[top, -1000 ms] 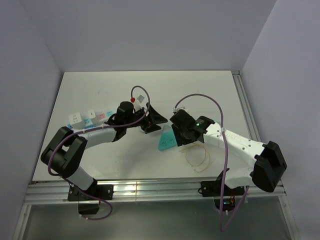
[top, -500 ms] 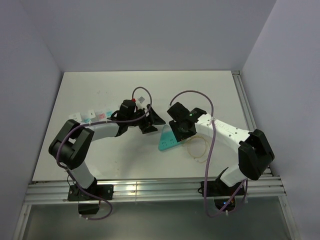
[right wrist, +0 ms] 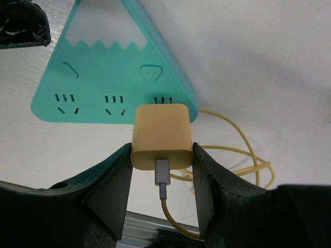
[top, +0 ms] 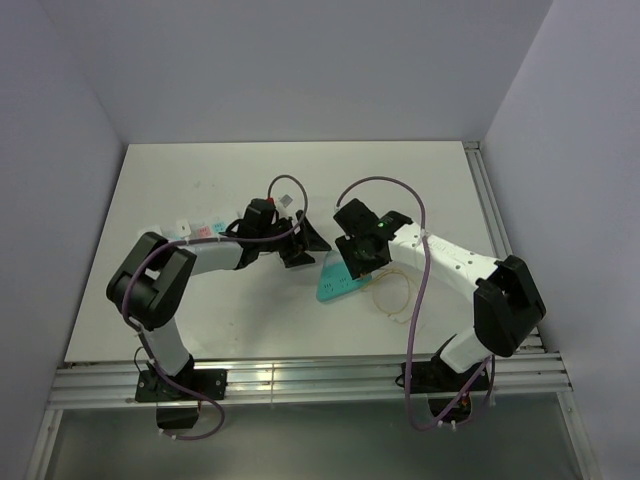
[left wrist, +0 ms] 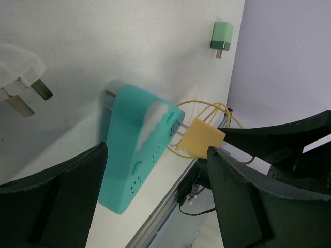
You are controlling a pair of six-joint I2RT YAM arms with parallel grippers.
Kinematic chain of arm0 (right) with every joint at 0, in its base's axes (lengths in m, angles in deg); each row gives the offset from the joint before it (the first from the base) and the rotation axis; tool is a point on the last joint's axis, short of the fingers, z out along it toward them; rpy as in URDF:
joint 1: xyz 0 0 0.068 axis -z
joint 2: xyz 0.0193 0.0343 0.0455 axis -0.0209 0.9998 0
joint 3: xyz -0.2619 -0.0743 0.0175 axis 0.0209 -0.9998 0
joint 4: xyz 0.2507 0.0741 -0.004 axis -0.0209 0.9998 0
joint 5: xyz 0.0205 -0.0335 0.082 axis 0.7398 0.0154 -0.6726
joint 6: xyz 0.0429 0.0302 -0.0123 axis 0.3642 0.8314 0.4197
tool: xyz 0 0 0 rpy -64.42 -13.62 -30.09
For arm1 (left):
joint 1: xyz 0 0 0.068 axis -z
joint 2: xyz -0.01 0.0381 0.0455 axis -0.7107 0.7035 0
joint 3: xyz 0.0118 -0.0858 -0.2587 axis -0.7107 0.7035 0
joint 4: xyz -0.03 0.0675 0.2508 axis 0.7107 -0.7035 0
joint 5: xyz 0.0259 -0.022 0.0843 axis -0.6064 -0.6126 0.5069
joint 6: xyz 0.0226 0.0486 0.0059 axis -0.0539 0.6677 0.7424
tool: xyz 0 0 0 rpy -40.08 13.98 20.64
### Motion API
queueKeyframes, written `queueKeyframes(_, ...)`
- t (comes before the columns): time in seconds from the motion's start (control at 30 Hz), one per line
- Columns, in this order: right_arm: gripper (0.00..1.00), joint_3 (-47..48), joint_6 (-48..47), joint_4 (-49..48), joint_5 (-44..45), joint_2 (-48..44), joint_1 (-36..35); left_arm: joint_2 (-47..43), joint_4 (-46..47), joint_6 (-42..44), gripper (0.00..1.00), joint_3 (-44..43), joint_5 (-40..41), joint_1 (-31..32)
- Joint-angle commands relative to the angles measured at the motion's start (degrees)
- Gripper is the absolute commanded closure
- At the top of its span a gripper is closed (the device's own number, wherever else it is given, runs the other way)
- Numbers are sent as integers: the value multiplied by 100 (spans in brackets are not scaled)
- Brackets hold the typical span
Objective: Insert the plug
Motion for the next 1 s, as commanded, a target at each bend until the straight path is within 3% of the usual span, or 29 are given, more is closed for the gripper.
queueKeyframes(0.0,80,270,-80,-97,31,40,90,61,-12,200,17,-221,-12,4)
queueKeyframes(0.33,80,173,-133,-212,-109,76,142,483,-152,296,17,-607,-38,-4)
queueKeyframes(0.97,82,208,-203,-238,-320,111,169,1423,-1603,965,19,-1891,-144,-22)
